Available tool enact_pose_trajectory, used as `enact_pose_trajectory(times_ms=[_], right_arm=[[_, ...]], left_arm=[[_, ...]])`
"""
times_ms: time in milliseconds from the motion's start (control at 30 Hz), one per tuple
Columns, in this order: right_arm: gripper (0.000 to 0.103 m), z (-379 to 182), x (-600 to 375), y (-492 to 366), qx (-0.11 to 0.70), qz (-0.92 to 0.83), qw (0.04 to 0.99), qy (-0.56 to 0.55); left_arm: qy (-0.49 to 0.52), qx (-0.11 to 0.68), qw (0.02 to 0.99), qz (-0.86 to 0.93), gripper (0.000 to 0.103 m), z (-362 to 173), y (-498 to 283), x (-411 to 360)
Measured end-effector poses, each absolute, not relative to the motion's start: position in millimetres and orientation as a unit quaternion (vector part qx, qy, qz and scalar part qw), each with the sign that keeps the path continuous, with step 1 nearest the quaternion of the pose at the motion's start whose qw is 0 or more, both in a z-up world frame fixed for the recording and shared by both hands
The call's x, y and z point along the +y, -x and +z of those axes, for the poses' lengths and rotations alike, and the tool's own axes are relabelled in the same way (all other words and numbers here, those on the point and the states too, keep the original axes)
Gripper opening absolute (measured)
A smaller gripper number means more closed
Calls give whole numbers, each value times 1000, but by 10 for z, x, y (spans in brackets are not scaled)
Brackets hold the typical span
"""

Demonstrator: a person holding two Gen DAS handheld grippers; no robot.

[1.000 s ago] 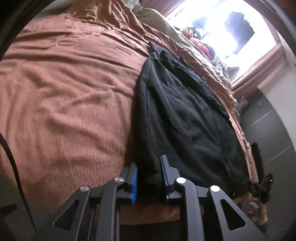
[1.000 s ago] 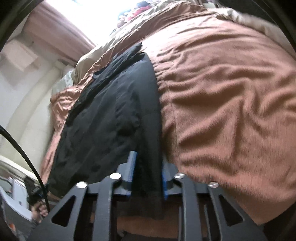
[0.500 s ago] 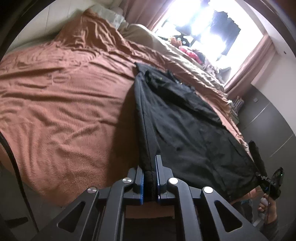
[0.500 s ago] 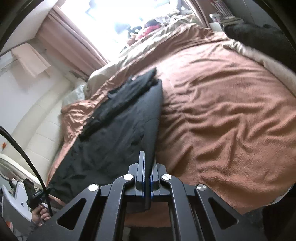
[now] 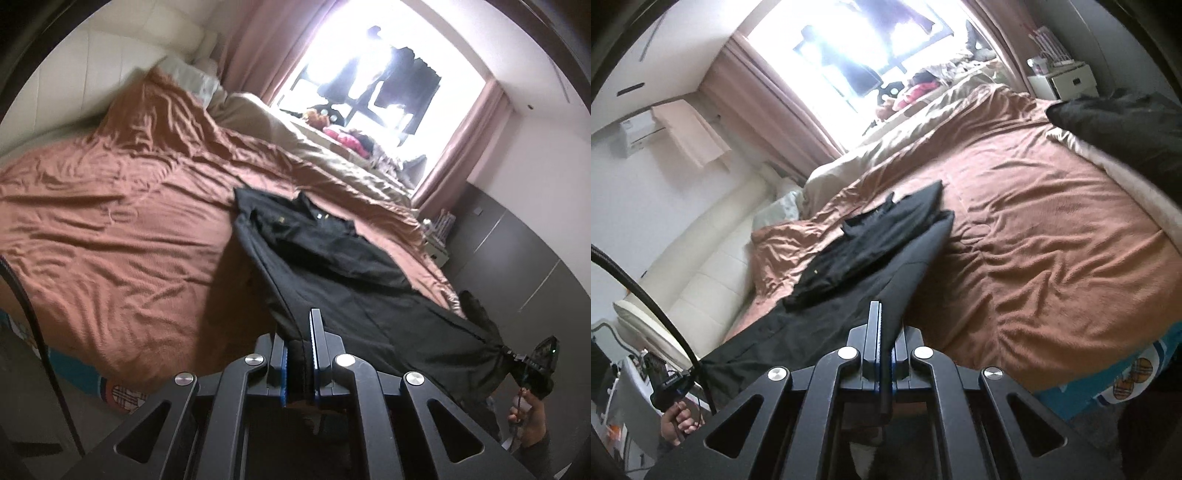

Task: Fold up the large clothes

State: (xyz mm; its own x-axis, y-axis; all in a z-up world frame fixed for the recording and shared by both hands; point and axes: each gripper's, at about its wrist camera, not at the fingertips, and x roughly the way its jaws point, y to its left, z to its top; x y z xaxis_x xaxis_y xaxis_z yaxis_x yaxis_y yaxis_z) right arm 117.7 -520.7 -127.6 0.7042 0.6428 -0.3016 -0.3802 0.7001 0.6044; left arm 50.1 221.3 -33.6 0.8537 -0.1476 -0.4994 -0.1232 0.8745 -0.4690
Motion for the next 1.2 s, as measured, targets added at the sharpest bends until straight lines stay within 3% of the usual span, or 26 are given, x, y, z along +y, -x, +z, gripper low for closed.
enact_pose_trajectory(times_ms=[400,667,900,1200], right_arm=[[0,-788,-5608,-332,161,323,899,-250],[0,-708,-5655,-175,128,335,905,-227],[0,-792,-5523,-502,148,330,907,-217],[0,-283,-5389,-1098,148,314,916,-200]], left_arm=[[220,181,958,-35,9,520,215,1982],[197,152,968,-39,9,768,487,1871],[207,174,962,-36,9,621,283,1947],[194,173,965,-22,9,849,-371,2158]])
